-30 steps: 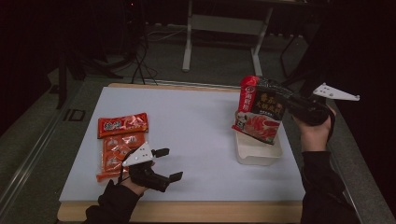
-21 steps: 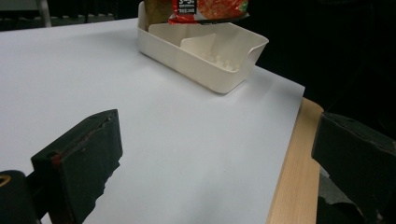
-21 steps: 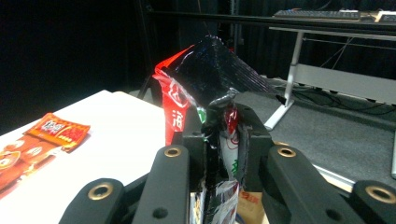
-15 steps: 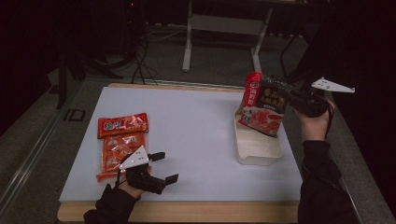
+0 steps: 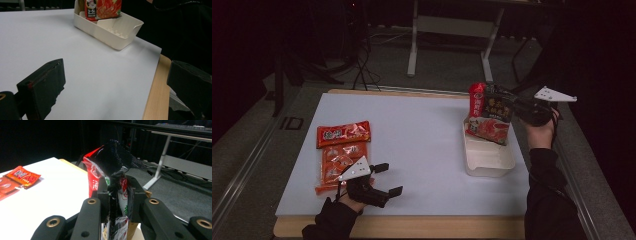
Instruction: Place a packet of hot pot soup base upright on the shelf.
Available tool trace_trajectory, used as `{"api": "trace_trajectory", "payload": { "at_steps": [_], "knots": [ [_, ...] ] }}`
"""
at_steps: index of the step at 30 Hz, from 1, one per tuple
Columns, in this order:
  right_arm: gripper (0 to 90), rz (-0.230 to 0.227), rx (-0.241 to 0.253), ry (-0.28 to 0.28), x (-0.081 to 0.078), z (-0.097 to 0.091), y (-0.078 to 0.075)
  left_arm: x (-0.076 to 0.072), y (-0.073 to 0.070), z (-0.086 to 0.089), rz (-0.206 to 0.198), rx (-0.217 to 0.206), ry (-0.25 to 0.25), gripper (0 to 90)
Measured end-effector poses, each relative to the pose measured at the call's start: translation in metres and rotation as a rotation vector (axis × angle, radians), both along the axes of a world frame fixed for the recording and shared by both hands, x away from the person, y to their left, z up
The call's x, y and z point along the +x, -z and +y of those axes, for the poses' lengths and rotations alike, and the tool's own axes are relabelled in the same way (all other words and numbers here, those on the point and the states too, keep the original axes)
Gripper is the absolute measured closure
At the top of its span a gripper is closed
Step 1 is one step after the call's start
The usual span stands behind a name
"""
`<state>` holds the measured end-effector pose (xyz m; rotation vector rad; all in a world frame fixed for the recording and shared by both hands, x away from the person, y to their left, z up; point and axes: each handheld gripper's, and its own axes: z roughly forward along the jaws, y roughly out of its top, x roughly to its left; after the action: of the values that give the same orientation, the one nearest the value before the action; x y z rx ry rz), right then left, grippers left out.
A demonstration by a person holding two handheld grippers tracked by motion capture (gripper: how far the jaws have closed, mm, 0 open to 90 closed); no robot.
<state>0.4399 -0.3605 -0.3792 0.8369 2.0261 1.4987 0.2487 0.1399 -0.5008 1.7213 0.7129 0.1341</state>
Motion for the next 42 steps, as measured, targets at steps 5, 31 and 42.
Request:
{"api": "trace_trajectory", "payload": {
  "at_steps": [5, 31, 42],
  "knots": [
    [75.7, 0.007, 0.009, -0.054, 0.003, 0.004, 0.005, 0.000, 0.000, -0.001, 0.001, -0.005, 0.004, 2.2],
    [60.2, 0.123, 0.056, 0.018, -0.009, 0.000, 0.034, 0.001, 0.003, -0.001, 0.008, 0.000, 0.007, 2.2],
    [40.2, 0.060, 0.065, 0.047, -0.036, 0.000, -0.005, 0.000, 0.001, -0.003, -0.021, 0.024, 0.002, 2.2]
  ]
}}
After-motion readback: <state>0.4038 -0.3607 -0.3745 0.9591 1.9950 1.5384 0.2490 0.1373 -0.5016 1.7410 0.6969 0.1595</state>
